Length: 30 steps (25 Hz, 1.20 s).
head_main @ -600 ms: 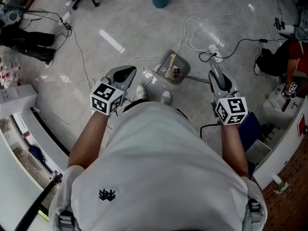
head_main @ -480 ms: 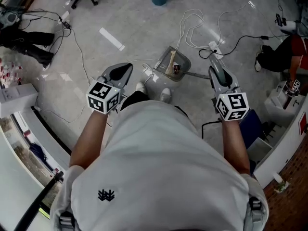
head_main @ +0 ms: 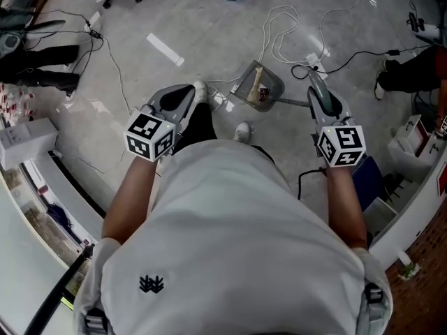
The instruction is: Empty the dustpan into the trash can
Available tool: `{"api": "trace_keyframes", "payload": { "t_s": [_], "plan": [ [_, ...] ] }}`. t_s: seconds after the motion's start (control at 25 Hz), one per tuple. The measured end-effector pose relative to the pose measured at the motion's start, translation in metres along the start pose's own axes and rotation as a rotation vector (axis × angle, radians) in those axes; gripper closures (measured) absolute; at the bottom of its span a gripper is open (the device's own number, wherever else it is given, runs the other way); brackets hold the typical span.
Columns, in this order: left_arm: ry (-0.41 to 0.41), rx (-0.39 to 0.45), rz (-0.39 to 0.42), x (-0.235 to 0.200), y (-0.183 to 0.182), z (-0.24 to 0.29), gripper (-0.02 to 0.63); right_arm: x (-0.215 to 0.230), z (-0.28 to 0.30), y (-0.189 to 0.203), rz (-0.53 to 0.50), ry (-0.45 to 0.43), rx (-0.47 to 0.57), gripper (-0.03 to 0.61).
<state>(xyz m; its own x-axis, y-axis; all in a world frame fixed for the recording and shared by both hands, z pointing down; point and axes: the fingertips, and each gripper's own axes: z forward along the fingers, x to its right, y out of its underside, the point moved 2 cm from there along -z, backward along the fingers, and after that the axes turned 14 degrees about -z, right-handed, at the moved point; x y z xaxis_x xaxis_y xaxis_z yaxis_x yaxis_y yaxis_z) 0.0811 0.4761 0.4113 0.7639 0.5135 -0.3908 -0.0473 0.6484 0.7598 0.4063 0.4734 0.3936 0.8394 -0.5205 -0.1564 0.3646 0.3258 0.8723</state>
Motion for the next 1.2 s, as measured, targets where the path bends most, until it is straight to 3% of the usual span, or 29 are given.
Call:
{"api": "trace_keyframes", "payload": {
  "t_s": [0.28,0.64,0.96,1.2],
  "plan": [
    [0.092,-0.002,0.023,-0.044,-0.037,0.041,0.558,0.021,0.042,-0.019,0.042,0.064,-0.018,0.483],
    [0.195,-0.006,0.022,-0.145,-0.123,0.077,0.558,0.041,0.128,-0.090,0.074,0.168,-0.041,0.483],
    [0.205,-0.003,0.029,-0.236,-0.156,0.070,0.558,0.057,0.210,-0.160,0.052,0.216,-0.033,0.483],
    [0.190,0.002,-0.012,-0.275,-0.160,0.067,0.558,0.072,0.257,-0.212,0.040,0.208,0.001,0.483]
  ]
}}
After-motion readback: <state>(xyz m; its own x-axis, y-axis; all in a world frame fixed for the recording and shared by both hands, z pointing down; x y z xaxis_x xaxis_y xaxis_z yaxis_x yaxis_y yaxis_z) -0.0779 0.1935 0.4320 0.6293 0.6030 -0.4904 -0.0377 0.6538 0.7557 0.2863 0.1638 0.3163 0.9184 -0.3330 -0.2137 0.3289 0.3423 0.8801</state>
